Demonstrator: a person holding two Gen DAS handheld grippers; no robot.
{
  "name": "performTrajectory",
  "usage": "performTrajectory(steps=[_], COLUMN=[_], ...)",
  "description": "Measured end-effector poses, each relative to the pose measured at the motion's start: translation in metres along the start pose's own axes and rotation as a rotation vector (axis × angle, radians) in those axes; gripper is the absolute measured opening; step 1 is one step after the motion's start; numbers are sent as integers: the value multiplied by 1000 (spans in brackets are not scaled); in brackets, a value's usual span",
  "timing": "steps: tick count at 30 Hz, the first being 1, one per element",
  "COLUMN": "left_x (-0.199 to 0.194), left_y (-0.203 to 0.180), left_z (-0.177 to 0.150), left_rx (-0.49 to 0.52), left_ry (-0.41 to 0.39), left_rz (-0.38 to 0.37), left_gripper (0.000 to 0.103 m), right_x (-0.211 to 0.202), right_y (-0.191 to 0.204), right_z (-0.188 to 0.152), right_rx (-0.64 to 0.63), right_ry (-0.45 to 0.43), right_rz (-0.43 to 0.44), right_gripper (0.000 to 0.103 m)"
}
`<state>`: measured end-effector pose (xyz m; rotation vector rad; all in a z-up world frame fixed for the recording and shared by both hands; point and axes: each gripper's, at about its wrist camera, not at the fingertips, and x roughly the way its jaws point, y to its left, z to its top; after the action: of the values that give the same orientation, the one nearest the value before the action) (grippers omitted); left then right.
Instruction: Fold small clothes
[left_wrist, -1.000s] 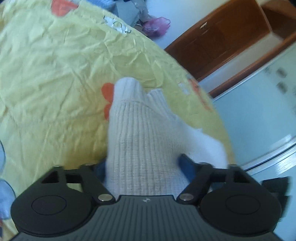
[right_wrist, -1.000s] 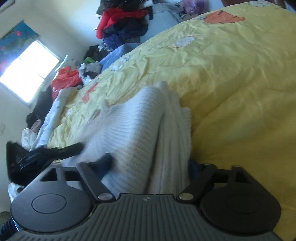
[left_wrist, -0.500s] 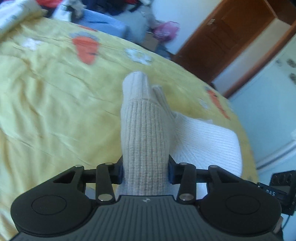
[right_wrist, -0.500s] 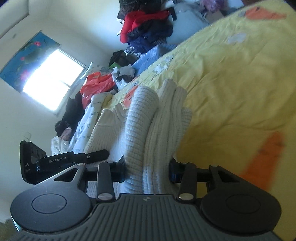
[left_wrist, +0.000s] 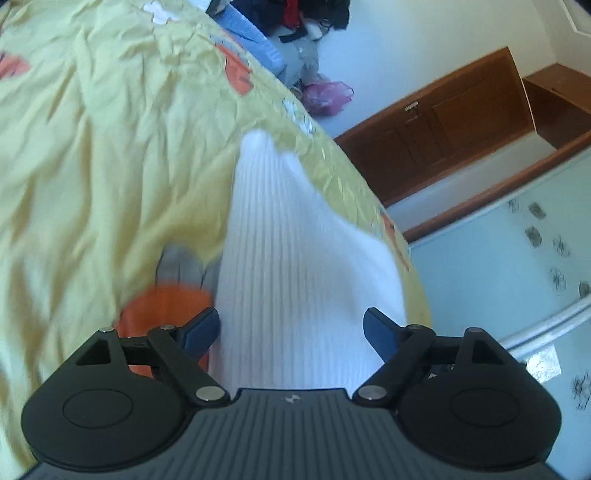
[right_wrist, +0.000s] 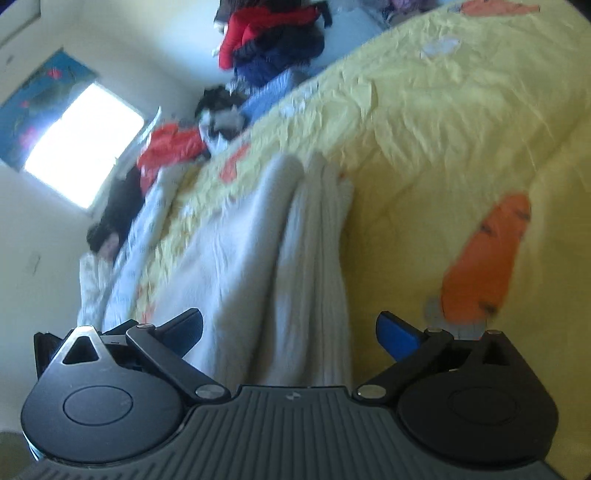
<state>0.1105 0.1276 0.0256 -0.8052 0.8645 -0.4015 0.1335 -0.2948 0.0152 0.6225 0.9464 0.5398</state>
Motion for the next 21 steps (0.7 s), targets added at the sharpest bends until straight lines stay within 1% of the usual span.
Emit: performTrajectory(steps=[2, 3, 4, 5, 6, 7, 8, 9, 10, 11, 12, 13, 15, 17, 19, 21], left_x=[-2, -2, 0, 3, 10, 16, 16, 17, 17, 14, 9, 5, -10, -29, -44, -54], left_y=[-2, -3, -2, -2, -1, 1, -2, -6, -11, -16, -19, -22, -31, -41, -42, -36], left_z=[-10, -10, -10, -10, -11, -12, -14, -15, -16, -16, -16, -15, -16, -23, -35, -55], left_rx=[33, 35, 29, 21, 23, 15, 17, 24, 41, 66, 78, 88, 111, 169, 204, 229], left_ry=[-20, -26, -21, -3, 21, 40, 28, 30, 30, 22, 13, 13, 14, 19, 38, 66], left_rz=[-3, -6, -11, -10, 10, 21, 29, 47, 74, 91, 100, 99, 98, 93, 86, 97], left_gripper=[86, 89, 92, 92, 93, 92, 92, 83, 74, 67, 50, 44, 42, 42, 42, 42], right_x=[9, 15, 21, 27, 29, 33, 35, 35, 34, 32, 28, 22, 7, -7, -19, -25], right_y=[4, 7, 11, 15, 21, 29, 34, 37, 39, 40, 41, 43, 50, 59, 58, 53], right_z=[-6, -8, -11, -13, -16, -18, -18, -19, -19, -18, -19, -20, -25, -37, -55, -77], right_rx=[-8, -2, 0, -10, -39, -81, -105, -117, -125, -127, -134, -136, -139, -168, -151, -141], right_ry=[39, 56, 77, 94, 86, 83, 88, 93, 109, 113, 107, 94, 73, 66, 75, 92], right_rz=[3, 7, 23, 38, 26, -4, -26, -41, -42, -37, -29, -18, 10, 44, 80, 94], right_gripper=[102, 100, 99, 96, 94, 93, 89, 79, 74, 68, 64, 62, 61, 60, 60, 60])
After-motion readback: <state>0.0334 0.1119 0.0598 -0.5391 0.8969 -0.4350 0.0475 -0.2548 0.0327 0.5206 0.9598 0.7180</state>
